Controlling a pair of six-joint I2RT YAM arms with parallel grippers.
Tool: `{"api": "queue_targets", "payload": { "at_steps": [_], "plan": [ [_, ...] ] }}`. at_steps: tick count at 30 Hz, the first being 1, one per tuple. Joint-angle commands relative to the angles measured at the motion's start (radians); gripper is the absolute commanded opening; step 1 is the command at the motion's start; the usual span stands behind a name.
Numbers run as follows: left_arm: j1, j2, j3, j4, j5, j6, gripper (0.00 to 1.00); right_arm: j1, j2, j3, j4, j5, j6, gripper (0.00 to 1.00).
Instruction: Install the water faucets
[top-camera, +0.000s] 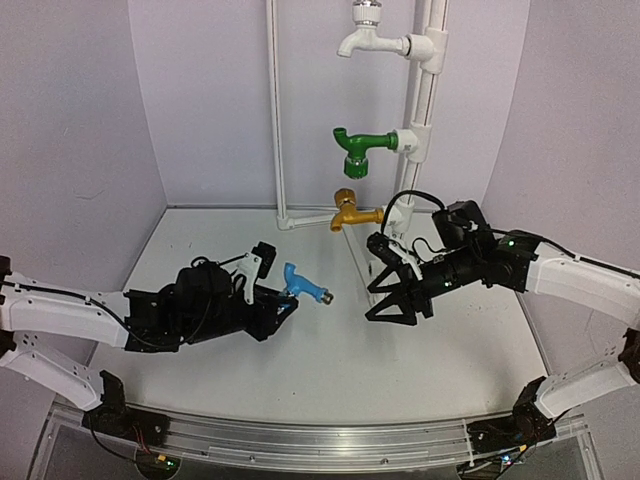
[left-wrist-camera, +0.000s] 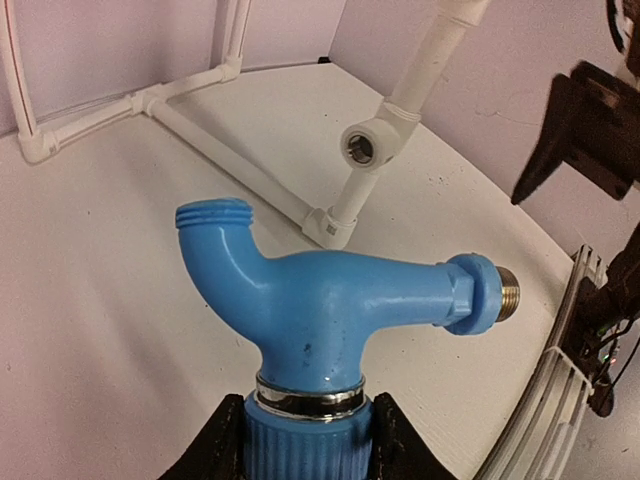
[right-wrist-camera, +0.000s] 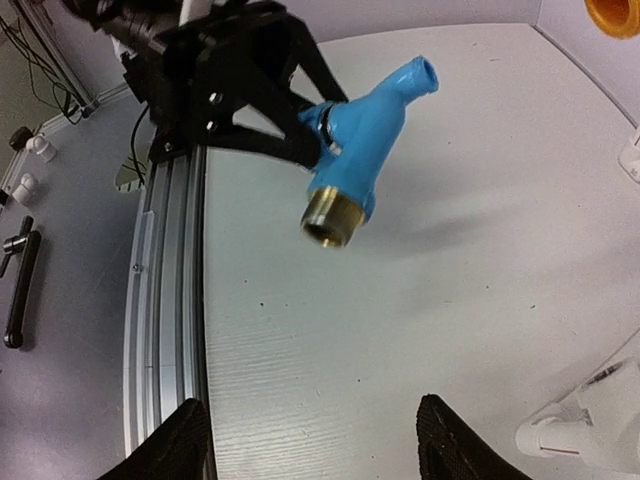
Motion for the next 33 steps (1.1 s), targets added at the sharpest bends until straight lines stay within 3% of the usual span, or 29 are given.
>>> {"api": "queue_targets", "payload": {
  "at_steps": [1, 10, 18, 21, 26, 30, 31, 33],
  "plan": [
    [-0.155, 0.081, 0.075, 0.111, -0.280, 0.193, 0.00, 0.018, 0.022, 0.065, 0.095, -0.030, 0.081, 0.67],
    [-0.282, 0.193, 0.114, 0.369, -0.493, 0.331, 0.00, 0.028, 0.025, 0.046, 0.102, -0.099, 0.103, 0.66],
    [-0.313, 0.256, 0.158, 0.482, -0.546, 0.420, 0.00, 0.045, 0.033, 0.042, 0.102, -0.081, 0.103, 0.64],
    [-0.315, 0.255, 0.156, 0.506, -0.552, 0.423, 0.01, 0.045, 0.025, 0.042, 0.101, -0.083, 0.100, 0.54],
    [-0.317, 0.263, 0.162, 0.494, -0.539, 0.426, 0.04, 0.045, 0.020, 0.047, 0.096, -0.075, 0.098, 0.21],
    [-0.326, 0.260, 0.157, 0.479, -0.535, 0.435, 0.20, 0.045, 0.010, 0.056, 0.089, -0.058, 0.098, 0.01],
    [-0.328, 0.254, 0.152, 0.475, -0.533, 0.435, 0.27, 0.045, 0.007, 0.056, 0.086, -0.055, 0.097, 0.00],
    [-0.330, 0.232, 0.146, 0.418, -0.525, 0.414, 0.65, 0.043, -0.002, 0.056, 0.075, -0.050, 0.093, 0.00]
  ]
}}
